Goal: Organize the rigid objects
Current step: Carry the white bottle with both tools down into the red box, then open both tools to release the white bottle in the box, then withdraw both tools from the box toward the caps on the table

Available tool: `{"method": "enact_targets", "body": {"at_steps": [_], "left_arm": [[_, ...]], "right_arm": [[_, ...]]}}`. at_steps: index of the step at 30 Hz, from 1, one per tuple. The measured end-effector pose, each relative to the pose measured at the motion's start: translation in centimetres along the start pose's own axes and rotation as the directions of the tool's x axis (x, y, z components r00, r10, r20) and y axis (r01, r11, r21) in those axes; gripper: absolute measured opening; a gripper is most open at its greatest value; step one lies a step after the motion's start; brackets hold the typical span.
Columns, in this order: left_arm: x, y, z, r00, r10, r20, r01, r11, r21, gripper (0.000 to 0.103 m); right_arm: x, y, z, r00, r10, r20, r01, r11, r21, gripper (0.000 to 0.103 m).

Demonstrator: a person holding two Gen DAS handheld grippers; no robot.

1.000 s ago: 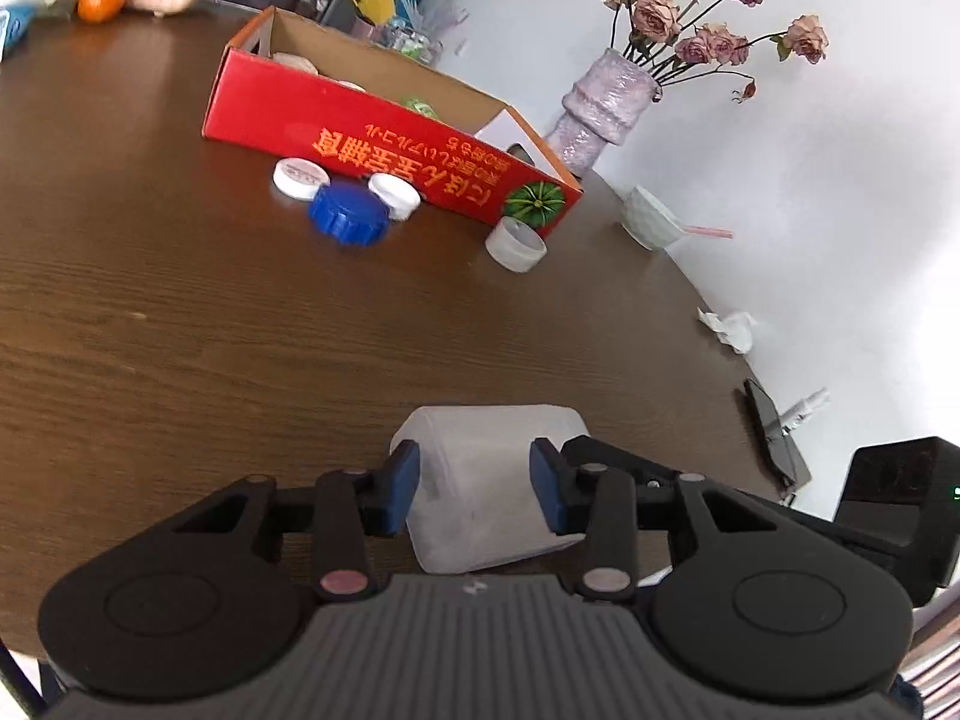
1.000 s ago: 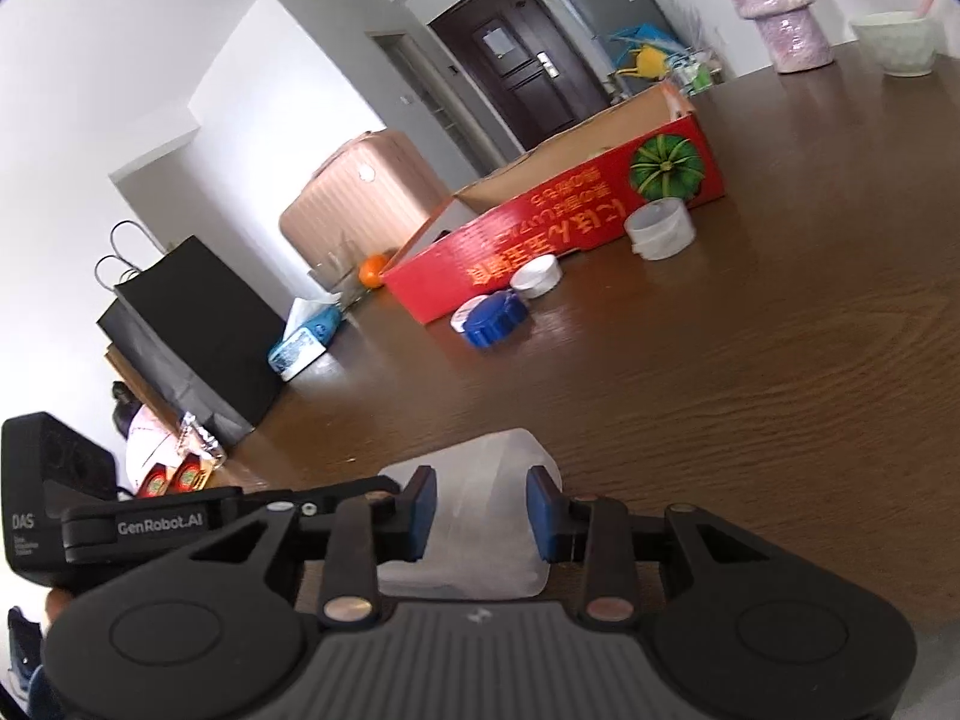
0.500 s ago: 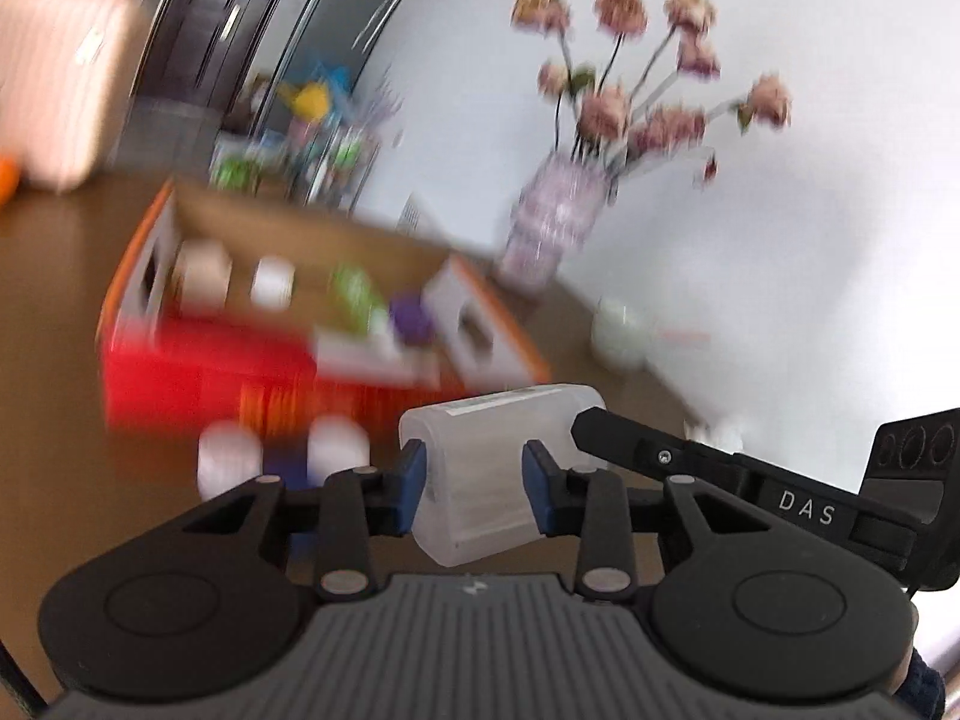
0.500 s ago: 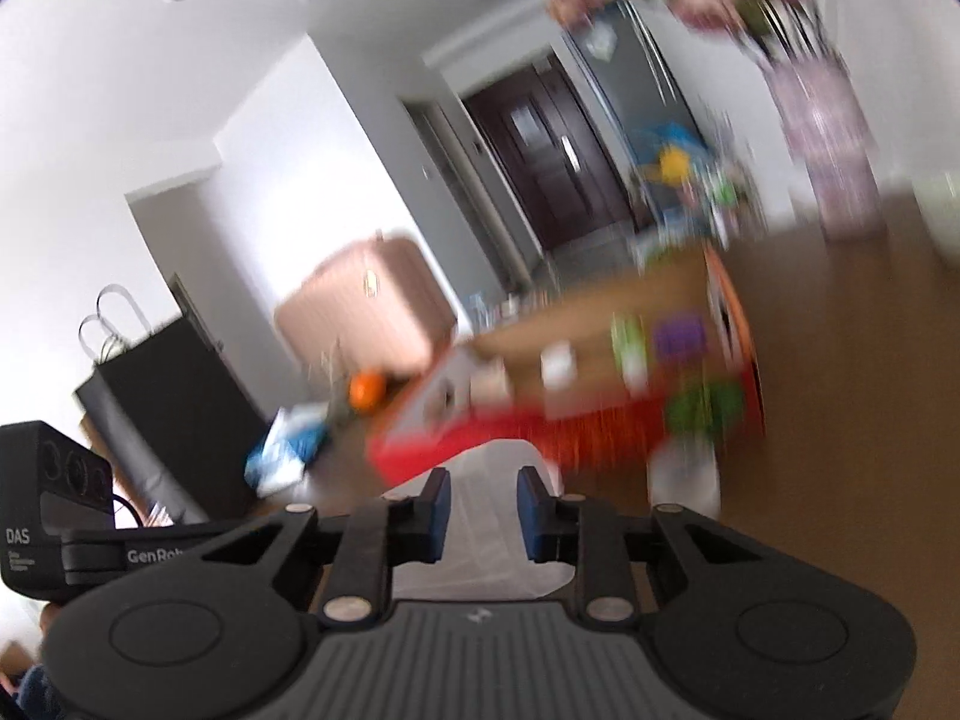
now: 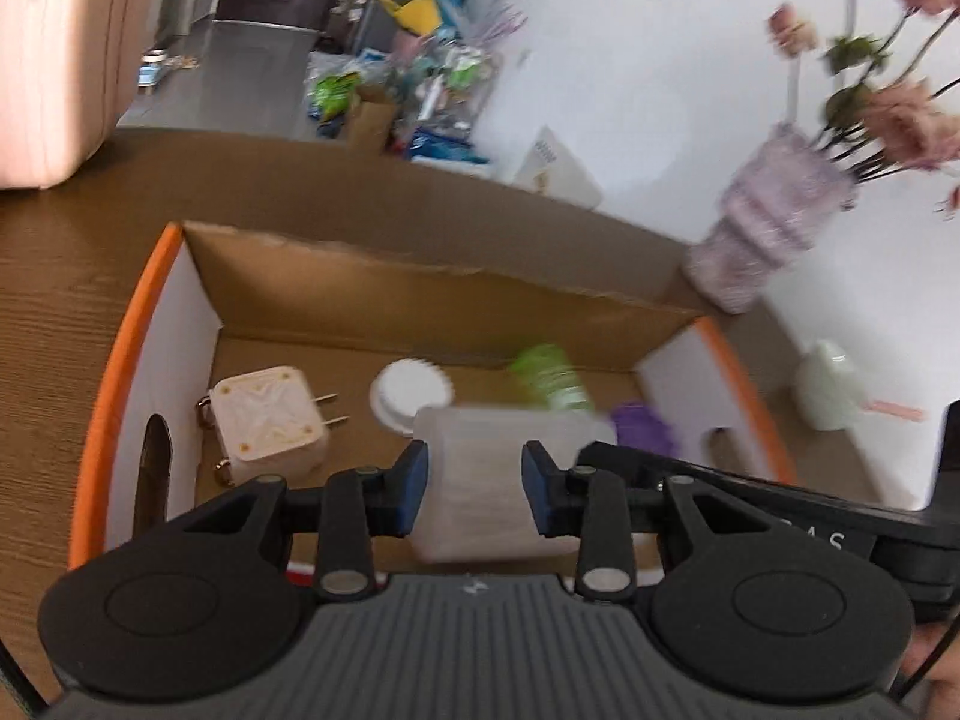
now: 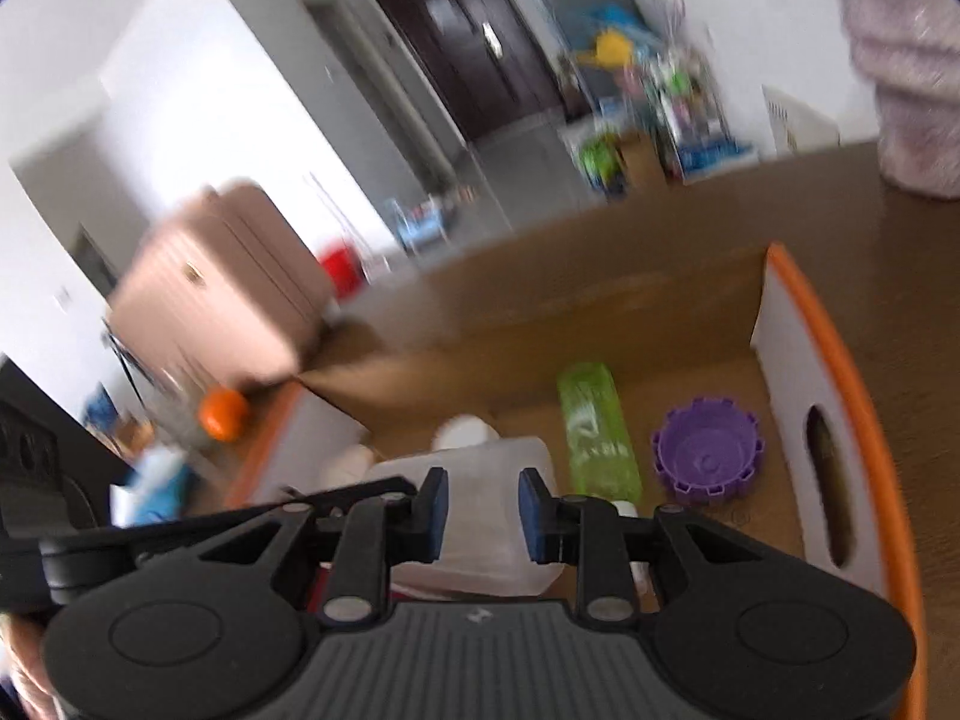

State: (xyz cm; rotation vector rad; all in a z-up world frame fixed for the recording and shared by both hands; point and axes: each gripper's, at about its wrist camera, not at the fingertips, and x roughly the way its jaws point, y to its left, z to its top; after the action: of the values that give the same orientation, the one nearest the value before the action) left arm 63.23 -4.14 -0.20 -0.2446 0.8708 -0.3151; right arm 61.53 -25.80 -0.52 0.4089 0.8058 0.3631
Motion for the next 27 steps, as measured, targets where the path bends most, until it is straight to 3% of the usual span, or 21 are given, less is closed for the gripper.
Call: {"method": "enact_targets", "body": {"at_steps": [2,6,9,12,16,19,21,23,24,27], "left_arm": [[0.0,0.1,-0.5,1.0,0.009,0.02,-0.01,1.0,0.019,0.04],[-1.0,0.0,-0.6,0.999,0.013,0.045,-0.015,0.998,0.059,0.056],[-1.9,-0.1,0.0,0.998,0.045,0.051,-0.049,0.996,0.073,0.056],[-4.1,0.2,0.4,0.991,0.096,0.09,-0.104,0.99,0.091,0.062],[-9.1,0.0,-0.6,0.974,0.163,0.158,-0.185,0.973,0.137,0.072],[-13.3,-0.4,-2.4,0.946,0.221,0.236,-0.266,0.947,0.179,0.078],[-16.2,-0.8,-4.0,0.914,0.253,0.316,-0.32,0.93,0.18,0.09],[-18.8,-1.5,-5.9,0.869,0.293,0.399,-0.389,0.903,0.183,0.099],[-20.1,-1.9,-6.9,0.853,0.298,0.429,-0.411,0.89,0.197,0.099],[-23.0,-3.1,-9.0,0.845,0.287,0.452,-0.412,0.888,0.206,0.102]], "right_arm": [[1.5,0.0,-0.1,0.998,-0.055,-0.028,0.054,0.998,-0.034,0.028],[1.7,0.0,-0.4,0.998,-0.049,-0.031,0.047,0.997,-0.065,0.032],[1.0,0.4,0.1,0.998,-0.062,-0.023,0.06,0.995,-0.083,0.039],[-1.1,0.9,0.7,0.997,-0.08,0.016,0.082,0.991,-0.11,0.044],[-6.2,1.4,1.0,0.986,-0.132,0.099,0.15,0.967,-0.204,0.062],[-10.9,1.9,0.1,0.96,-0.202,0.192,0.253,0.921,-0.297,0.069],[-14.0,2.1,-1.1,0.936,-0.238,0.26,0.318,0.889,-0.33,0.076],[-16.9,2.2,-2.4,0.918,-0.246,0.311,0.35,0.87,-0.346,0.083],[-17.9,2.3,-3.1,0.914,-0.245,0.325,0.357,0.866,-0.35,0.083],[-20.9,3.2,-5.2,0.909,-0.229,0.348,0.353,0.866,-0.353,0.084]]}}
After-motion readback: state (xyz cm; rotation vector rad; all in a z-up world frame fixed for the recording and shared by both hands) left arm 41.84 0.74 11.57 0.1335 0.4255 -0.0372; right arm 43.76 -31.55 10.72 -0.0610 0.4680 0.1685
